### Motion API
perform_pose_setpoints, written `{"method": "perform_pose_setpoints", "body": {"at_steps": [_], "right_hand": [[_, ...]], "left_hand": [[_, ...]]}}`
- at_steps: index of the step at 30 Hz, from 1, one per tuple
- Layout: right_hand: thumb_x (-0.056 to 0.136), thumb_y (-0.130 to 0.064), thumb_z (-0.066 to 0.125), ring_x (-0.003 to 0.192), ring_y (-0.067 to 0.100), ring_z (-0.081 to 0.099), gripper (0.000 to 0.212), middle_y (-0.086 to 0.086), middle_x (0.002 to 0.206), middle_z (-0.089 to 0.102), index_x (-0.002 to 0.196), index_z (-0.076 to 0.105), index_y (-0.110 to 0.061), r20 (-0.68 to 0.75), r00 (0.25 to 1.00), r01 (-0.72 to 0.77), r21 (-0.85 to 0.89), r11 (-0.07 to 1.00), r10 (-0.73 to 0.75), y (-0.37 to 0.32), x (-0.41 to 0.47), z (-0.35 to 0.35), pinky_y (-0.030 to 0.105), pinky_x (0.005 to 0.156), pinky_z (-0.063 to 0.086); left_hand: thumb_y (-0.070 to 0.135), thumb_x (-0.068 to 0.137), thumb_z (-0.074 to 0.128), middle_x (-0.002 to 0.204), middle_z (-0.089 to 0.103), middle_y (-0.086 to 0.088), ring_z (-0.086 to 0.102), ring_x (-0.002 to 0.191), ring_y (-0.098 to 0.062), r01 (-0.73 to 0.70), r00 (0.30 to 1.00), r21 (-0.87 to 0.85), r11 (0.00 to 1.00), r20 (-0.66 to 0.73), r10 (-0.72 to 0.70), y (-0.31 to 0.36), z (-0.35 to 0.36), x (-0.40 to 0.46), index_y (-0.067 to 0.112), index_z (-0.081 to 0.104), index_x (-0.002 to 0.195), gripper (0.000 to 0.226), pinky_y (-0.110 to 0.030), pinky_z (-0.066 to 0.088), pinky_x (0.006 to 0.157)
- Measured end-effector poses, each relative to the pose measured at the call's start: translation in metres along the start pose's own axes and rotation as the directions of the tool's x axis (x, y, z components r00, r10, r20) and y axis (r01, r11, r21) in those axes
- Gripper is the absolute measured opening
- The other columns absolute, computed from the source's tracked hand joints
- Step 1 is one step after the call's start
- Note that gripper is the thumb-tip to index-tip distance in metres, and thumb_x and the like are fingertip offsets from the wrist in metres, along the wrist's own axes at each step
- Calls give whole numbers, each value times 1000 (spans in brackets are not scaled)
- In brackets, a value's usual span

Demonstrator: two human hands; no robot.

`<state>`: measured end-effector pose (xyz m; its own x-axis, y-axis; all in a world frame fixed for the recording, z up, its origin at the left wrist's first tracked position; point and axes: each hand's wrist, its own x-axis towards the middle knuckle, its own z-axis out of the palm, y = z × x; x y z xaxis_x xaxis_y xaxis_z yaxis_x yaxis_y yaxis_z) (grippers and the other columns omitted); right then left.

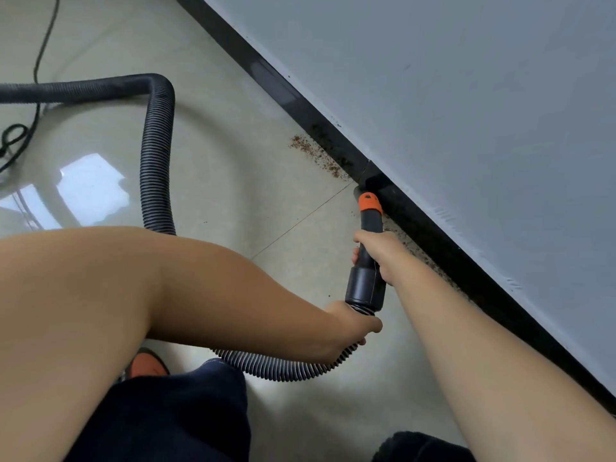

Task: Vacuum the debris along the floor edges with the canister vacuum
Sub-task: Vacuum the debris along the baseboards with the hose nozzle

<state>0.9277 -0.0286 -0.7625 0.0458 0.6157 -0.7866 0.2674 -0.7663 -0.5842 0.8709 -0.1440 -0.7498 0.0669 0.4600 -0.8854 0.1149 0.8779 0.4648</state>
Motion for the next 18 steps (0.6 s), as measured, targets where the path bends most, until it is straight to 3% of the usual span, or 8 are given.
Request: {"method": "perform_pose_setpoints", "body": {"at_steps": [9,18], "right_hand": [[83,-5,55,33,12,50,9,1,36,52,86,47,-8,47,999,24,-12,1000,-23,-12,14,15,24,44,46],[82,-3,55,32,14,50,10,8,56,52,79,47,-8,50,998,52,-55,997,-50,-29,29,33,24,46,47]], "left_hand": [[18,82,63,67,53,0,46,53,-10,-16,999,-26,1000,-45,15,6,-12,12,15,52,94,17,-20,38,50],[18,81,63,67,54,-1,46,56,-14,-27,997,-95,995,-79,19,13,-23,30,20,49,78,14,-23,40,59]]}}
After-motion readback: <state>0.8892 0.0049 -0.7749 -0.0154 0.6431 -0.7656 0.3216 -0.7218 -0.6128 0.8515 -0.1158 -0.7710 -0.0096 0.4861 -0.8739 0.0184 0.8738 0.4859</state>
